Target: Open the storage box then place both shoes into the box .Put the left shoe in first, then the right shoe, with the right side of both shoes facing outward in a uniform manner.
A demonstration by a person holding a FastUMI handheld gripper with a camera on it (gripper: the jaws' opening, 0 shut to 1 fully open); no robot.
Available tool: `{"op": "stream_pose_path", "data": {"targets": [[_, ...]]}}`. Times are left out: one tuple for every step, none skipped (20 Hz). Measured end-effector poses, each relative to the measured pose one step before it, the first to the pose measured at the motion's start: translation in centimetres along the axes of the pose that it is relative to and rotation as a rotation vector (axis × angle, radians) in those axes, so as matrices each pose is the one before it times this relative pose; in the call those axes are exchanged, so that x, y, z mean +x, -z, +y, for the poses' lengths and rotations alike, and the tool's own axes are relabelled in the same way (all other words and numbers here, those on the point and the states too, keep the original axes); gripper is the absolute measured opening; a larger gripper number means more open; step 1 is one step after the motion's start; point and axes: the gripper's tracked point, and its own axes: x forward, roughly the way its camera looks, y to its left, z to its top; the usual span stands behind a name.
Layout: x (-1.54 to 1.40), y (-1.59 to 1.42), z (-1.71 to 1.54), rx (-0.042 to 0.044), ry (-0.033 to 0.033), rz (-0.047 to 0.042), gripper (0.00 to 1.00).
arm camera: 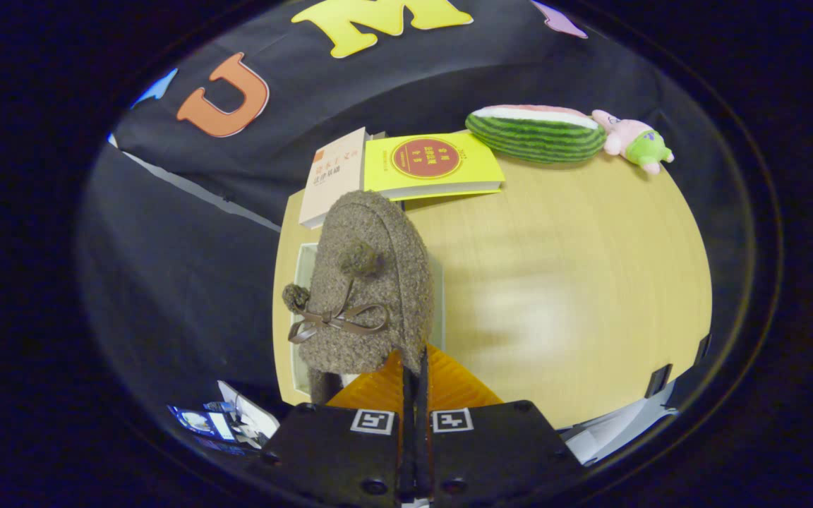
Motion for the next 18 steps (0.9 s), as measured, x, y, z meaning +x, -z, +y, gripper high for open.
{"op": "stream_pose_path", "data": {"targets": [[0.799,0.022,0.728,0.01134,-0.00475,-0.00811,0.06],[0.787,0.133,0.598,0.01221,-0.00565,-0.00629,0.06],[0.647,0.227,0.383,0.01188,-0.00359,-0.00267,0.06],[0.709,0.177,0.353,0.00499,-0.00127,-0.00199,0.06],[0.691,0.256,0.156,0.00180,0.00264,-0.00213,0.06],[0.616,0.341,0.037,0.00182,0.00351,0.00012,0.07],[0.476,0.401,0.106,0.00282,-0.00102,0.00151,0.06],[0.376,0.196,0.084,-0.00512,0.00225,-0.00381,0.06],[0.223,-0.001,-0.106,-0.01510,0.00801,-0.01194,0.07],[0.020,-0.057,-0.173,-0.01169,0.00771,-0.01240,0.07],[-0.056,-0.080,-0.082,-0.00143,0.00648,-0.02267,0.10],[-0.079,-0.158,-0.178,-0.01329,0.00671,-0.02045,0.11],[-0.184,-0.088,-0.016,-0.01783,-0.00667,-0.02190,0.11],[-0.119,-0.067,0.348,-0.00873,-0.02692,-0.02299,0.12],[-0.395,-0.052,-0.150,-0.00782,-0.00682,-0.02474,0.17],[-0.446,-0.404,-0.638,-0.01382,0.01901,-0.03075,0.19],[-0.618,-0.555,-0.997,-0.02427,0.03432,-0.03835,0.33],[-0.426,-0.693,-0.577,-0.02984,0.02363,-0.03927,0.46]]}}
